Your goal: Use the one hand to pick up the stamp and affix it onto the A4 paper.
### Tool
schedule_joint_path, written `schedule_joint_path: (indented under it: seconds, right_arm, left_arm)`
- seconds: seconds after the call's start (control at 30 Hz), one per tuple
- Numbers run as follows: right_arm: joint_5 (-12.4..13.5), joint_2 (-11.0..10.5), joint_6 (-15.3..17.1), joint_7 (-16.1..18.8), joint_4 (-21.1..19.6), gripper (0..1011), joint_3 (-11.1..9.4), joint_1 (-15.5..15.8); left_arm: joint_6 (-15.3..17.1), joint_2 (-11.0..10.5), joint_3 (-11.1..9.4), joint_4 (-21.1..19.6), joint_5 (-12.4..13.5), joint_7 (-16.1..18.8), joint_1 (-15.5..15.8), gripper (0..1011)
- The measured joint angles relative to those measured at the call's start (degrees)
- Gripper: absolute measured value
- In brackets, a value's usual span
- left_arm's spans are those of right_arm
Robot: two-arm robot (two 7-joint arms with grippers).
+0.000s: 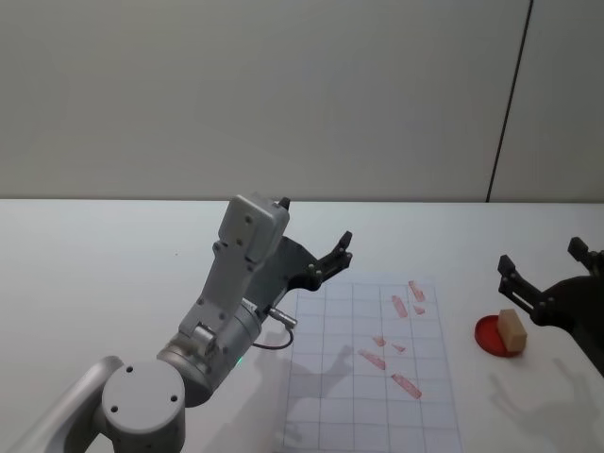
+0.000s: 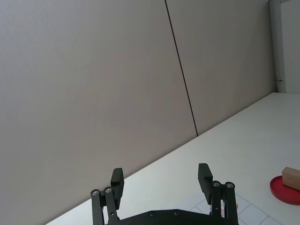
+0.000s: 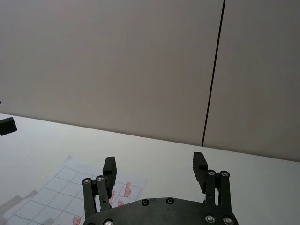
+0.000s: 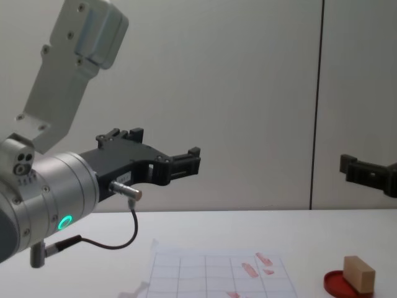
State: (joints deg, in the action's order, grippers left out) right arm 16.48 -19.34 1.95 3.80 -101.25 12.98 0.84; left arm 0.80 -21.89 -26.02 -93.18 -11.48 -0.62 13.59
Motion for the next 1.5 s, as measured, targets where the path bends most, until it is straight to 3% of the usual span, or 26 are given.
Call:
schedule_joint_path:
  seconds: [1.5]
  right_arm:
    - [-0.04, 0.24, 0.43, -0.05, 0.16, 1001, -0.02, -0.26]
  left_arm:
    - [0.0, 0.0, 0.0, 0.0, 0.0, 0.0, 0.0, 1002]
